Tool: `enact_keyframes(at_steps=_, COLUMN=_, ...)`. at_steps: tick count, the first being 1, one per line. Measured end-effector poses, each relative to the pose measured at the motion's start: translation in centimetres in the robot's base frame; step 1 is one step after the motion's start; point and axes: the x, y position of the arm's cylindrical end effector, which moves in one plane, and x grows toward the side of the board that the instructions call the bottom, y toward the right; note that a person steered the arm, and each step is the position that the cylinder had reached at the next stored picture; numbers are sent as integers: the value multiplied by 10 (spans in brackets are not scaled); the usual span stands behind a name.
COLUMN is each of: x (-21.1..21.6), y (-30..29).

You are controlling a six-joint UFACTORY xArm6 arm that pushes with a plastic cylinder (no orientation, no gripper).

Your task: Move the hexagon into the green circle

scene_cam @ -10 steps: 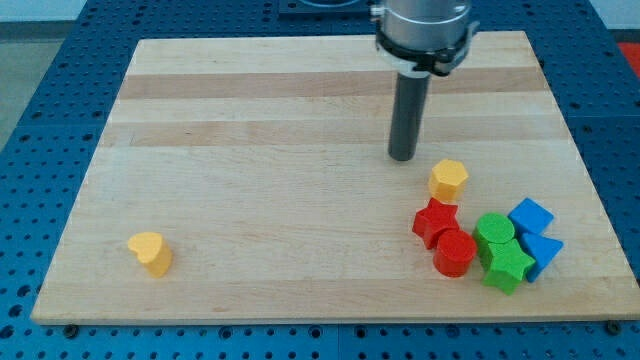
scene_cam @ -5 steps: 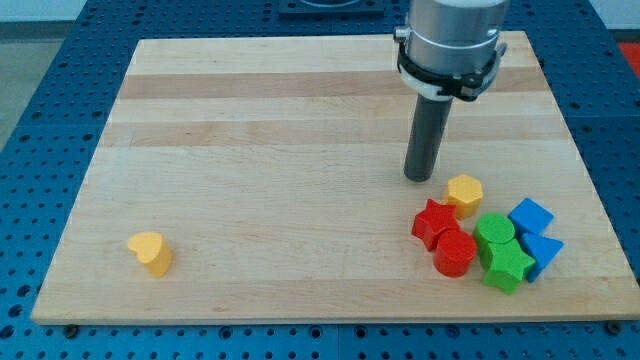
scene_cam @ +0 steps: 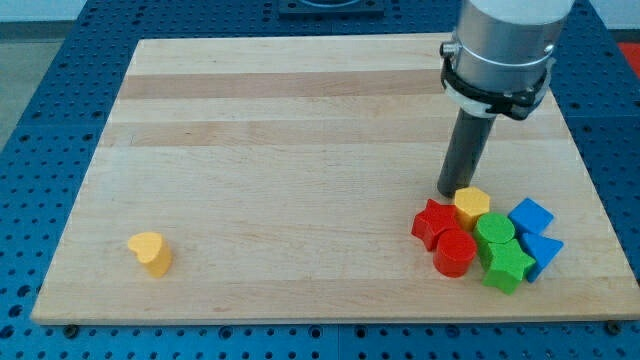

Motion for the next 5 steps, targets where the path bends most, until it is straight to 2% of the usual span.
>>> enact_keyframes(at_steps=2, x=-3, y=-1)
enact_keyframes(at_steps=3, x=-31, y=-30)
enact_keyframes(at_steps=4, x=-50, y=-96)
enact_keyframes(at_steps=5, x=-34, y=-167)
